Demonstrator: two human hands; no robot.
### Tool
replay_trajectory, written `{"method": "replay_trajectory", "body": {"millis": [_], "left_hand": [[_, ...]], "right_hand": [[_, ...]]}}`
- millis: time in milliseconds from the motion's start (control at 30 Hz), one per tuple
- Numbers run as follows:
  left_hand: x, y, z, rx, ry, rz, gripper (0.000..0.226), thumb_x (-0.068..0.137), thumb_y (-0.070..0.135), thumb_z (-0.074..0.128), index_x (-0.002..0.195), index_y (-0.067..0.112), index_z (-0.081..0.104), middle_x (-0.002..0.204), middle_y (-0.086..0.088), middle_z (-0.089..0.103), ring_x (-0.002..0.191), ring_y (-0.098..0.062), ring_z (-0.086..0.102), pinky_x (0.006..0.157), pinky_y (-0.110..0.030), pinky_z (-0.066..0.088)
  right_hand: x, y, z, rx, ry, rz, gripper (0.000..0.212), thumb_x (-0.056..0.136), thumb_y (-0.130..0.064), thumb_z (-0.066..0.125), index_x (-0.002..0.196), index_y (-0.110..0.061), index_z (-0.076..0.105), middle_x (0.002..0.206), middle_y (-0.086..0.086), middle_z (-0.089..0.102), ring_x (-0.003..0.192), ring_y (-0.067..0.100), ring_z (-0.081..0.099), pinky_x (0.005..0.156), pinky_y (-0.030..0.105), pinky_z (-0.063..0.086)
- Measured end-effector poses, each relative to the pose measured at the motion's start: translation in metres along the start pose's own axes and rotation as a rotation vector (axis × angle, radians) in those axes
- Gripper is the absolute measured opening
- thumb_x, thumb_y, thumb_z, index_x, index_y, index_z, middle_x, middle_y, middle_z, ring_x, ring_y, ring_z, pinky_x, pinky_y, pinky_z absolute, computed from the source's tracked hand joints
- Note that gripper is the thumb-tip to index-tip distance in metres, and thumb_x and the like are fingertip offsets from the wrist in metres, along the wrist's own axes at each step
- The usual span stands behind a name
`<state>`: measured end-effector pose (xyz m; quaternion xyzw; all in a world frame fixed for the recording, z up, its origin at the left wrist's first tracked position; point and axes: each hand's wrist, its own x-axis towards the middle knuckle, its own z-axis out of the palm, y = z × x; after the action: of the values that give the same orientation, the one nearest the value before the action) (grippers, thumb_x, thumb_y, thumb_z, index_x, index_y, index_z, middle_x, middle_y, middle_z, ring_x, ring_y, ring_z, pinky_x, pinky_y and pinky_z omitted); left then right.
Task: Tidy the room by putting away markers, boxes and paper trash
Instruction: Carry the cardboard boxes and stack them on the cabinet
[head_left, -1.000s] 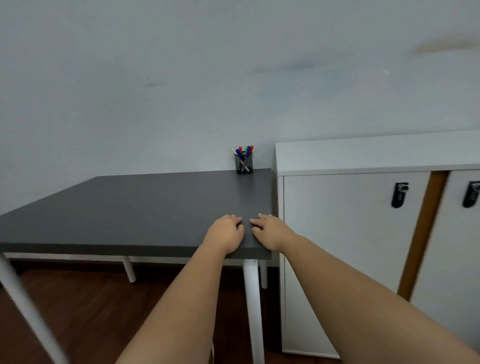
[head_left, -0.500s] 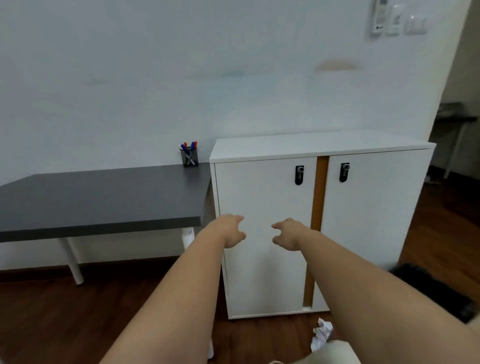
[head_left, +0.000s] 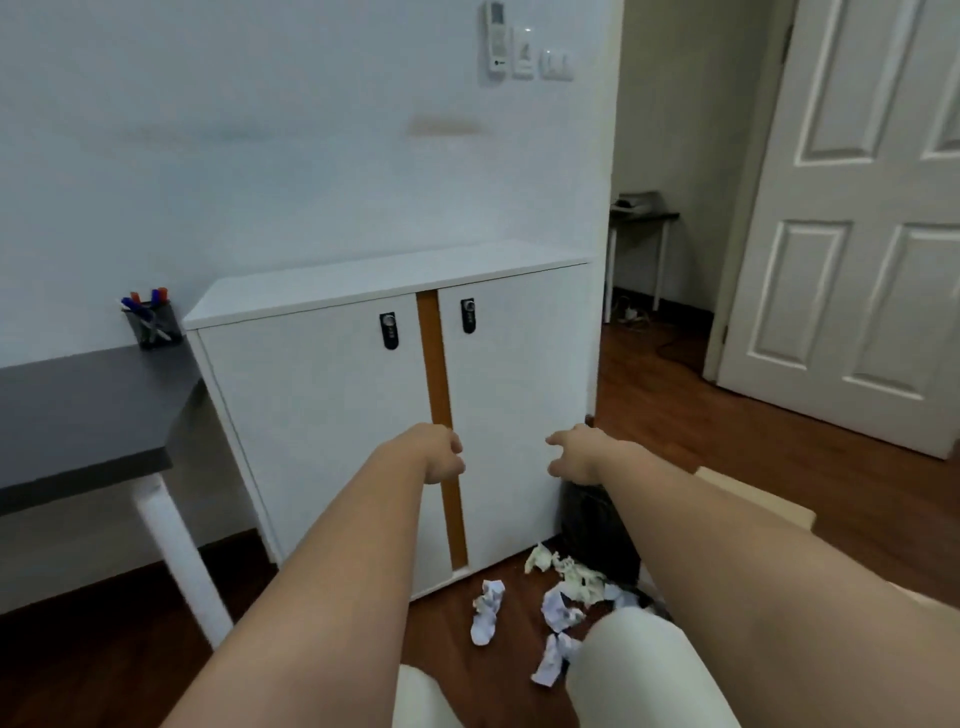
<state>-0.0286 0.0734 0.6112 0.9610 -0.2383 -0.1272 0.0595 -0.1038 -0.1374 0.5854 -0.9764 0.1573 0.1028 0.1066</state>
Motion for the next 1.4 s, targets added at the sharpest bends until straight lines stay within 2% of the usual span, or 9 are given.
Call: {"method": "replay_trajectory", "body": {"millis": [300,500,633,733,900,1033,1200,1300,1400], "left_hand": [[0.042,0.153,0.050,0.056,-0.096,0.310,0.045,0.093,0.036,0.056,0.136,0.022,0.055,0.139,-0.004,0.054,0.125,-0.024,0.050,0.100,-0.033,0.042],[0.066,0.218,0.097,0.045,-0.194,0.427,0.047,0.094,0.037,0.057,0.138,0.022,0.053,0.145,-0.003,0.050,0.128,-0.024,0.049,0.105,-0.035,0.043],[0.082,0.244,0.130,0.033,-0.275,0.469,0.047,0.095,0.035,0.055,0.140,0.021,0.051,0.145,-0.002,0.049,0.126,-0.023,0.050,0.097,-0.031,0.043],[0.092,0.254,0.157,0.053,-0.324,0.484,0.047,0.096,0.034,0.054,0.141,0.021,0.049,0.147,-0.003,0.047,0.129,-0.023,0.048,0.102,-0.034,0.043],[0.111,0.254,0.195,0.047,-0.395,0.472,0.047,0.098,0.028,0.051,0.144,0.020,0.046,0.148,-0.006,0.045,0.127,-0.024,0.049,0.100,-0.034,0.044],[0.120,0.254,0.224,0.033,-0.430,0.463,0.045,0.098,0.027,0.052,0.142,0.018,0.049,0.147,-0.006,0.047,0.127,-0.025,0.050,0.103,-0.037,0.044],[0.124,0.273,0.262,0.078,-0.507,0.514,0.040,0.098,0.032,0.052,0.133,0.015,0.057,0.135,-0.010,0.057,0.114,-0.027,0.058,0.092,-0.036,0.048],[0.122,0.295,0.285,0.043,-0.553,0.555,0.041,0.098,0.035,0.052,0.135,0.017,0.055,0.140,-0.008,0.053,0.124,-0.026,0.053,0.099,-0.037,0.044],[0.115,0.318,0.311,-0.016,-0.610,0.578,0.043,0.096,0.037,0.053,0.136,0.019,0.054,0.139,-0.007,0.054,0.123,-0.026,0.052,0.102,-0.039,0.044]], "right_hand": [[-0.051,0.160,0.011,0.070,-0.047,0.311,0.059,0.096,-0.039,0.046,0.150,-0.029,0.026,0.156,0.013,0.022,0.138,0.039,0.029,0.106,0.048,0.036],[-0.083,0.235,0.037,0.127,-0.048,0.480,0.059,0.096,-0.038,0.046,0.150,-0.029,0.025,0.157,0.012,0.018,0.137,0.038,0.032,0.106,0.047,0.039],[-0.096,0.265,0.065,0.141,-0.076,0.545,0.060,0.093,-0.040,0.046,0.149,-0.030,0.028,0.154,0.014,0.024,0.137,0.038,0.033,0.108,0.046,0.037],[-0.101,0.281,0.090,0.137,-0.111,0.572,0.059,0.092,-0.039,0.046,0.148,-0.027,0.032,0.151,0.015,0.030,0.135,0.036,0.037,0.107,0.043,0.038],[-0.090,0.293,0.126,0.204,-0.180,0.586,0.057,0.093,-0.038,0.048,0.146,-0.023,0.035,0.147,0.016,0.034,0.132,0.037,0.039,0.106,0.044,0.038],[-0.082,0.304,0.149,0.318,-0.173,0.616,0.062,0.094,-0.038,0.050,0.150,-0.024,0.029,0.152,0.016,0.027,0.137,0.036,0.034,0.111,0.045,0.034],[-0.100,0.334,0.180,0.339,-0.165,0.736,0.061,0.092,-0.037,0.048,0.149,-0.026,0.030,0.154,0.014,0.025,0.140,0.035,0.028,0.114,0.044,0.030],[-0.117,0.356,0.197,0.367,-0.150,0.820,0.061,0.092,-0.038,0.049,0.149,-0.028,0.030,0.158,0.015,0.016,0.145,0.035,0.017,0.116,0.044,0.027],[-0.138,0.376,0.213,0.405,-0.109,0.915,0.061,0.090,-0.035,0.050,0.148,-0.028,0.032,0.158,0.014,0.015,0.143,0.035,0.017,0.115,0.045,0.026]]}}
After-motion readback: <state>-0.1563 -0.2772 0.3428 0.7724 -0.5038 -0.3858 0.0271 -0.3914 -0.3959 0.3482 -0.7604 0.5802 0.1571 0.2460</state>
